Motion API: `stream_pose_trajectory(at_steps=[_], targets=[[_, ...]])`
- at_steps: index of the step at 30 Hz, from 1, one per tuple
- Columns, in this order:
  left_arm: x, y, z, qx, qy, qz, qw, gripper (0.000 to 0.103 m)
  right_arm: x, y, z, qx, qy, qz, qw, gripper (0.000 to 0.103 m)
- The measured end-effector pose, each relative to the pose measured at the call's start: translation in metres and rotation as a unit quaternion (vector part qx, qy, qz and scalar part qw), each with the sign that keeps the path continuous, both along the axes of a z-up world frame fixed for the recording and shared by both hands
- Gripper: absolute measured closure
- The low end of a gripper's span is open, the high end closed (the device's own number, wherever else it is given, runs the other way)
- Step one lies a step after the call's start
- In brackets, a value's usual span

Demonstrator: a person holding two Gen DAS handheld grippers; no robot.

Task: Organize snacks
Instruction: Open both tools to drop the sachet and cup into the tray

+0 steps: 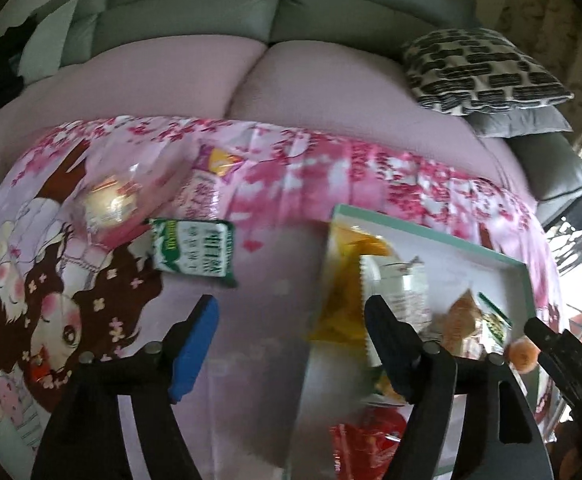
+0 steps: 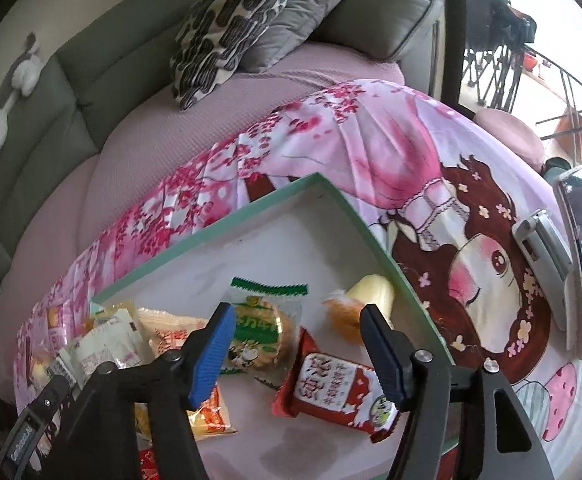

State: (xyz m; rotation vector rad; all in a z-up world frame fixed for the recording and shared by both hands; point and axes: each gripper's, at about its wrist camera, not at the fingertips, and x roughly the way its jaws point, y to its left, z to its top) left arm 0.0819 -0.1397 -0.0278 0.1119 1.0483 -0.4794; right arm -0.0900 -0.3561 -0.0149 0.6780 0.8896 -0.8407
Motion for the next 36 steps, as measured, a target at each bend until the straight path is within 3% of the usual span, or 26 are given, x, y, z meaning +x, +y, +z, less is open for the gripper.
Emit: stream_pose_trajectory(at_steps=[11,15,20,25,36], targets=[[0.016,0.032,0.001,-0.004,-0.007,0.062,0.9981,0.020,0.038,0.039,0.004,-0.010,0.005,0.073,0.997,0.019],[0.025,0.050,0.002,-0.006,-0.013,0.096,0.9953,0.019,0.049,0.053,0.007,-0.016,0.001,0.093,0.996,0.018],[0.036,0.072,0.001,0.003,-0.019,0.121,0.9925,0.010,0.061,0.072,0.012,-0.027,-0.012,0.120,0.992,0.007],[0.050,0.104,-0.002,0.011,-0.021,0.163,0.9864,0.009,0.067,0.083,0.017,-0.037,-0.022,0.131,0.990,0.000],[0.067,0.155,0.003,0.003,-0.027,0.231,0.9727,0.007,0.085,0.116,0.019,-0.042,-0.034,0.182,0.982,0.000]])
